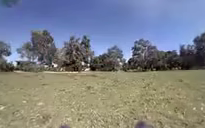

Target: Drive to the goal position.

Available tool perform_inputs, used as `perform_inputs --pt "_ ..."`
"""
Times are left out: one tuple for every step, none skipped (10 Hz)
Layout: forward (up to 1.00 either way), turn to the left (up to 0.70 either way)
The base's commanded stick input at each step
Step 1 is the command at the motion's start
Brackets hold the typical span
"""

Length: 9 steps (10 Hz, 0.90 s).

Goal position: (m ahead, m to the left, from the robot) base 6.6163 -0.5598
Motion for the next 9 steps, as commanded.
perform_inputs --pt "1.0 0.0" --pt "1.0 0.0" --pt "1.0 0.0" --pt "1.0 0.0" --pt "1.0 0.0" --pt "1.0 0.0" --pt "1.0 0.0" --pt "1.0 0.0" --pt "1.0 -0.13"
